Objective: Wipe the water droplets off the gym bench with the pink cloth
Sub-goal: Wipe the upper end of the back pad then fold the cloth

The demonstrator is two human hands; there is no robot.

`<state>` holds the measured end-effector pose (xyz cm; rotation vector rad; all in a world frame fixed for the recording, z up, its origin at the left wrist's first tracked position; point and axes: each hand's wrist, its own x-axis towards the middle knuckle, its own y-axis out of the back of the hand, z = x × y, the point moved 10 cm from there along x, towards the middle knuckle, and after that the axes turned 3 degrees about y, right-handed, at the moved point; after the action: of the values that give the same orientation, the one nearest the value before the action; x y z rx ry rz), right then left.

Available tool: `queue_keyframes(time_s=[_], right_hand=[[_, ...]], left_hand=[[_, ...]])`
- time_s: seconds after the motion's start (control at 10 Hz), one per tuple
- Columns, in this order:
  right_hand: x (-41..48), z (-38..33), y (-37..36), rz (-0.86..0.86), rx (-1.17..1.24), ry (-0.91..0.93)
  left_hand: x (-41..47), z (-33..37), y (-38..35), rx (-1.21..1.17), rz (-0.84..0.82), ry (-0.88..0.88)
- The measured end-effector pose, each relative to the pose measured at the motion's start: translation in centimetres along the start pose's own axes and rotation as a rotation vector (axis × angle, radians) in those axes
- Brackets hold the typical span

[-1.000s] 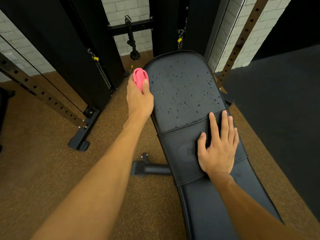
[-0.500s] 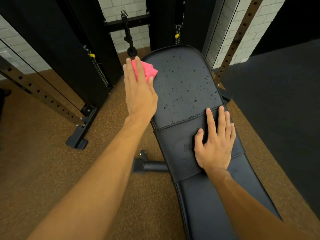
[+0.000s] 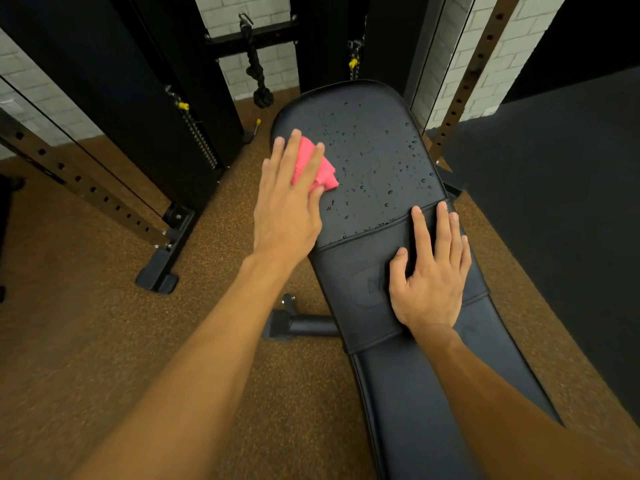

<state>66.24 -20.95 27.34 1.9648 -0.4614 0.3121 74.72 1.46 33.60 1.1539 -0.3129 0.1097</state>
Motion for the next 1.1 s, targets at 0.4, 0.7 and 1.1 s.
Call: queue_keyframes(time_s=[0.4,0.7,1.1], right_hand=[[0.0,-0.1,0.1,0.011,-0.01,-0.004],[0.0,0.0,0.2,0.014,-0.005,-0.006],[0.1,0.0,0.2,0.023,0.017,-0.012]], left_hand=[[-4.0,2.4,-0.5,-0.076,-0.066,-0.186],[-6.0,1.9,-0.4,-0.048,-0.054,-0.152],[-6.9,1.3,-0.2,-0.103,-0.007,-0.165]])
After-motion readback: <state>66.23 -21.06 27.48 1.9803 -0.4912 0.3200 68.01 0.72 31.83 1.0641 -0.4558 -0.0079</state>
